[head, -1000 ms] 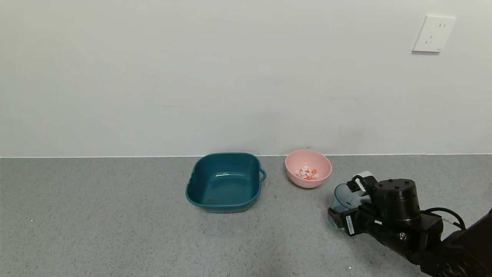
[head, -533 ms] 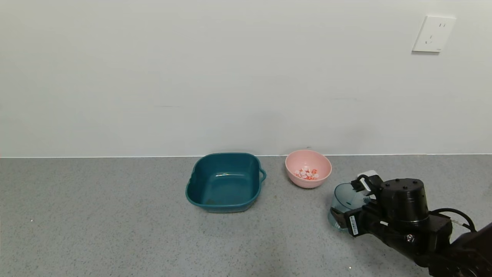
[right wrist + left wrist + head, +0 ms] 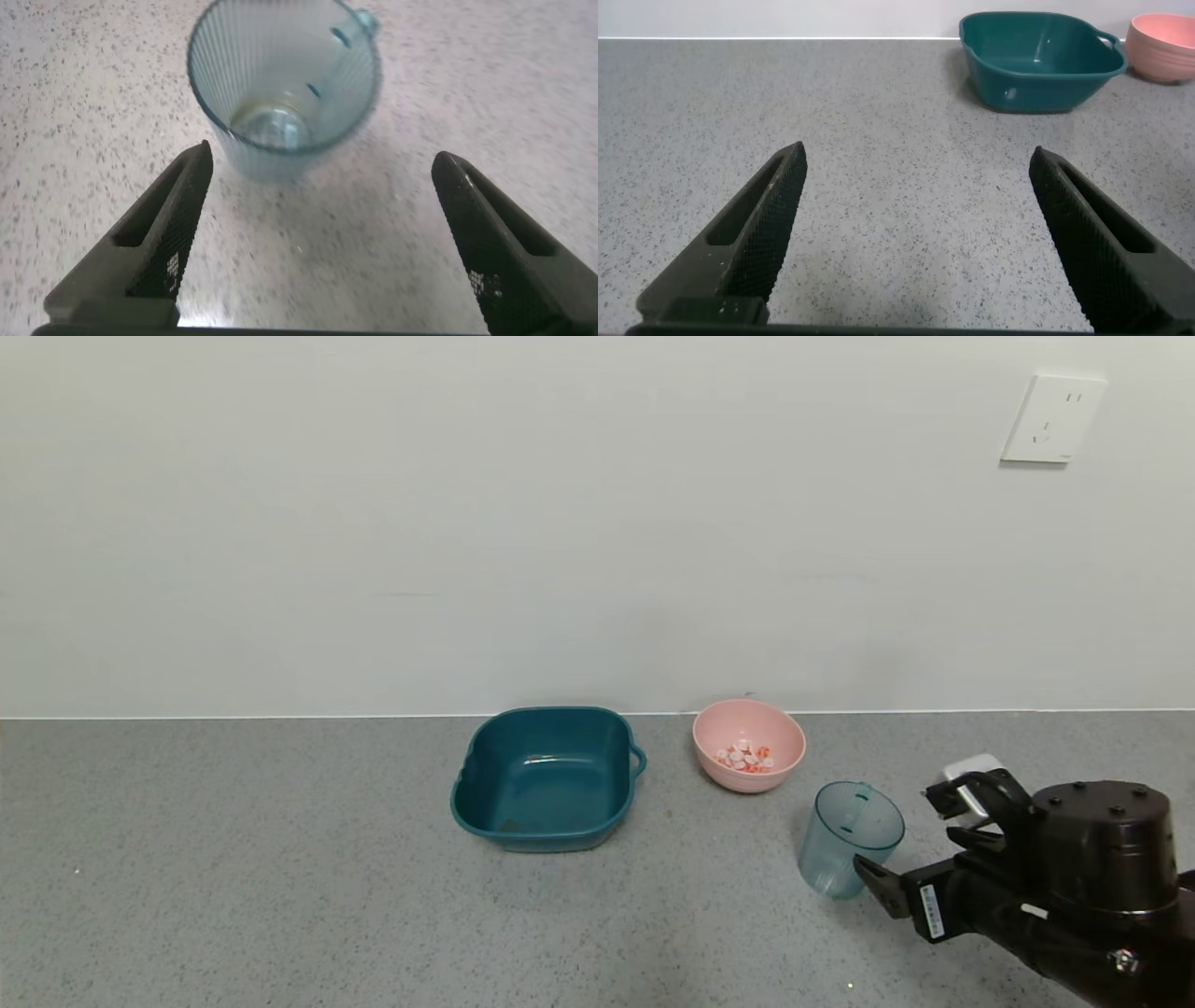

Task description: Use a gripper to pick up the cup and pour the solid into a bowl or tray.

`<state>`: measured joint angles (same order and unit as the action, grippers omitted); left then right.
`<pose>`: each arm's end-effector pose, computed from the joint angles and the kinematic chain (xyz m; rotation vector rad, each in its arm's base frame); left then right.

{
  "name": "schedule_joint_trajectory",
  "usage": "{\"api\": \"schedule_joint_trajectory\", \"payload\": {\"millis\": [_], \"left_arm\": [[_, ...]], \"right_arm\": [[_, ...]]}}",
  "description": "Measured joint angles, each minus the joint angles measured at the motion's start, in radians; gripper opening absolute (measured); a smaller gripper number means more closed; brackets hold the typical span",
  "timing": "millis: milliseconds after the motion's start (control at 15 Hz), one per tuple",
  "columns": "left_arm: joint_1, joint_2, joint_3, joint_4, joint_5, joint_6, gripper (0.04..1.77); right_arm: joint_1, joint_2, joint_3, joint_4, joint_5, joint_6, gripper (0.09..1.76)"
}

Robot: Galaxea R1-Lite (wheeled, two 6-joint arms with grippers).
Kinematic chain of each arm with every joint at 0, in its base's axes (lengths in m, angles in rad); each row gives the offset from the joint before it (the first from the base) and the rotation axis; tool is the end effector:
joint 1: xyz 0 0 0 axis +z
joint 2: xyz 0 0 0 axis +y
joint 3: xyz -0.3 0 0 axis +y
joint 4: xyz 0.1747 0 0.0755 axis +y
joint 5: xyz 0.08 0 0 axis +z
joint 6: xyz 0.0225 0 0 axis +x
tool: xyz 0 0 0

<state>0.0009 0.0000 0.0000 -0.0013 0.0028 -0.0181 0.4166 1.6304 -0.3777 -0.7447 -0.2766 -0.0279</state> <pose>-0.0228 0.0000 0.0756 -0.0181 -0.0013 0.0037 0.2156 0.0887 0.1077 -0.2000 0.4764 0.1437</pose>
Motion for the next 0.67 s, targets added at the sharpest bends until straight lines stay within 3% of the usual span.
{"api": "schedule_joint_trajectory", "payload": {"millis": [467, 667], "left_arm": [[0.0, 0.0, 0.0, 0.0, 0.0, 0.0, 1.72], [0.0, 0.0, 0.0, 0.0, 0.0, 0.0, 1.72]], "right_arm": [[-0.026, -0.287, 0.172, 0.032, -0.002, 0.002, 1.7], [-0.024, -0.423, 0.227, 0.119, -0.04, 0.004, 1.7]]}}
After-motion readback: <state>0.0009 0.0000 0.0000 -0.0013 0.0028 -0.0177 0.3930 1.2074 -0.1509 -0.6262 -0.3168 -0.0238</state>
